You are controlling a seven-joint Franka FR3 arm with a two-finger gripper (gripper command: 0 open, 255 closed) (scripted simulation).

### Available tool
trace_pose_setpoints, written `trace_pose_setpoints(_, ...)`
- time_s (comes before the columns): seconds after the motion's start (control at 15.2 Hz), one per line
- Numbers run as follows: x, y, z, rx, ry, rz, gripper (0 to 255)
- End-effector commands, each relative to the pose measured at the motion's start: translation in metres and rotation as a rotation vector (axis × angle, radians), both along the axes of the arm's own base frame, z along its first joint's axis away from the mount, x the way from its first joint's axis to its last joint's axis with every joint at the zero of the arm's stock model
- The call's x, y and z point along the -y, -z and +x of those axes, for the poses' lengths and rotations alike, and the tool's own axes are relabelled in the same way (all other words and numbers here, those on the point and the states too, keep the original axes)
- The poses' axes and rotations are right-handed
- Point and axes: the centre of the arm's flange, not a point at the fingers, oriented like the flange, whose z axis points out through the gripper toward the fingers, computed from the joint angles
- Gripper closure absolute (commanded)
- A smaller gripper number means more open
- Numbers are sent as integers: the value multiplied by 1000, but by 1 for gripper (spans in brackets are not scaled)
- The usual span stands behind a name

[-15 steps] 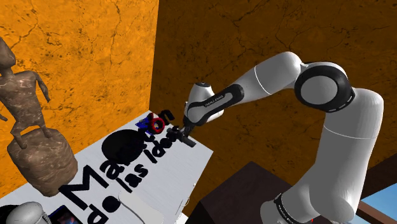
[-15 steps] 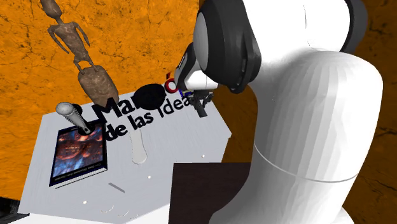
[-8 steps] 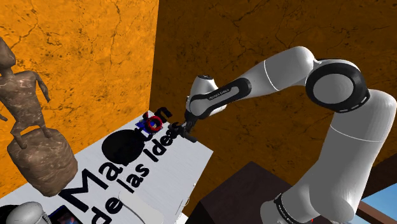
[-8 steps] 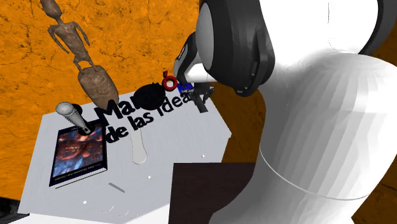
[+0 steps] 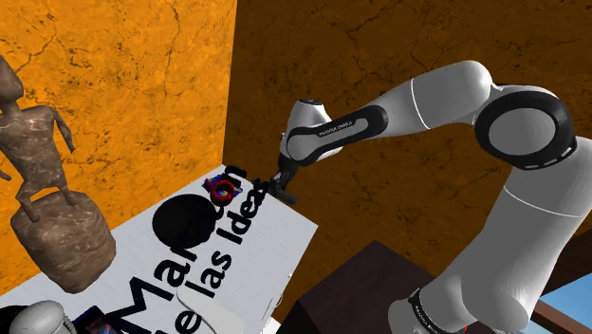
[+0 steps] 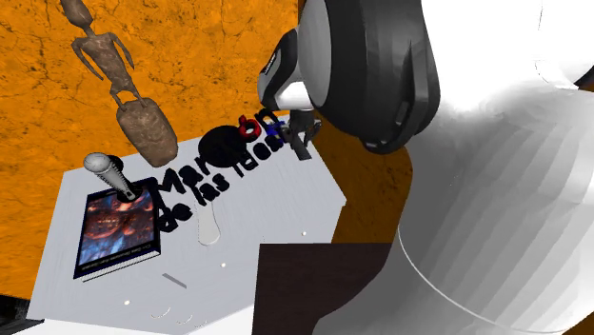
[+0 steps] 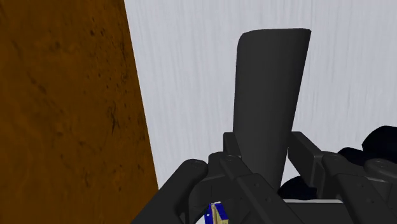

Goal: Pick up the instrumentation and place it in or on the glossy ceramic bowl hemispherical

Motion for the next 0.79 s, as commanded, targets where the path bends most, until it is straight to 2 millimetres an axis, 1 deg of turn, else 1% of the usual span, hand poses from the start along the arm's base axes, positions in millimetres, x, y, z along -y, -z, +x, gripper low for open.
trace_pose_setpoints(0.0, 1, -11, -1, 1, 0, 0, 255)
trace_pose_setpoints(0.73, -140, -5, 34, 1, 0, 0, 255)
